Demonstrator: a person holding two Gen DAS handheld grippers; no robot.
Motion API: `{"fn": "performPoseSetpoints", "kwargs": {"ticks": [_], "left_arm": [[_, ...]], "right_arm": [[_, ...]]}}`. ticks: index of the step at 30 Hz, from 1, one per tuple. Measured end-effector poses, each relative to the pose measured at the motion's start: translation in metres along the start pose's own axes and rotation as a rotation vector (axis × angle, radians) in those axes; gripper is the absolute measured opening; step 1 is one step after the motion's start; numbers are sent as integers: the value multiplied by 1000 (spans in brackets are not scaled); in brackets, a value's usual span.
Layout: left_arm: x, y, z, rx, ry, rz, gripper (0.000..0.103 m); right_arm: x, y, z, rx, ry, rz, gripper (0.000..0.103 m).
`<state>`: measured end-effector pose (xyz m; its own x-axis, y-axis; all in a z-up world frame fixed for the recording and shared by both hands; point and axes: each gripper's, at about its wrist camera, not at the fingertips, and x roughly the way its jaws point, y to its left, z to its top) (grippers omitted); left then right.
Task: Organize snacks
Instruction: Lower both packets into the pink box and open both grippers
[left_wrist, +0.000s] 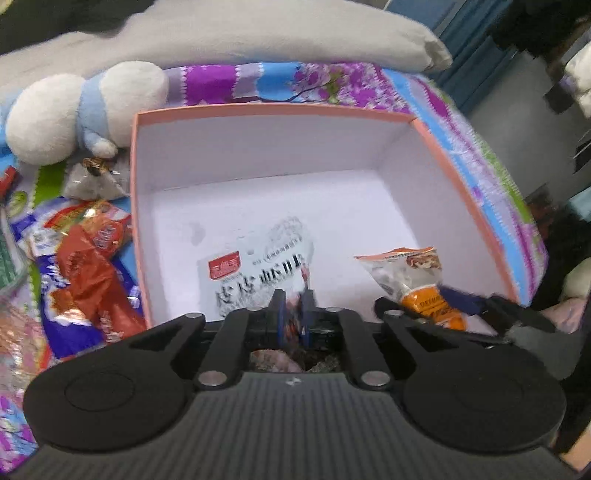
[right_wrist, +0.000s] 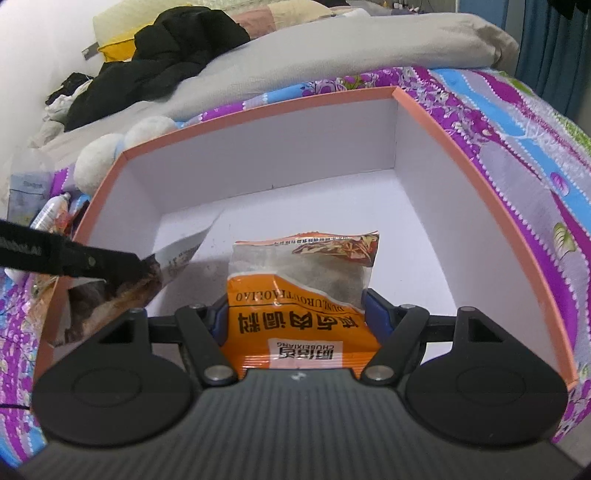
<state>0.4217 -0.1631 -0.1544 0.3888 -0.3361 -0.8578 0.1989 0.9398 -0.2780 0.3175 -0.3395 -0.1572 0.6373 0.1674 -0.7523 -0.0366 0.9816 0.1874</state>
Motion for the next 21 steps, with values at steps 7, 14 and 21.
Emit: {"fn": "performPoseSetpoints", "kwargs": {"ticks": [7,14,21], "left_arm": [[-35,-5,-9,22,-79,4,53],[-99,-8,-38,39,-169,-1,53],[-166,0,-83,35,-252,5,53]], "right_arm": [[-19,1,3,23,-40,7,81],[-67,18,-8,16,-120,28,81],[-120,45,-34,13,-198,49,81]]}}
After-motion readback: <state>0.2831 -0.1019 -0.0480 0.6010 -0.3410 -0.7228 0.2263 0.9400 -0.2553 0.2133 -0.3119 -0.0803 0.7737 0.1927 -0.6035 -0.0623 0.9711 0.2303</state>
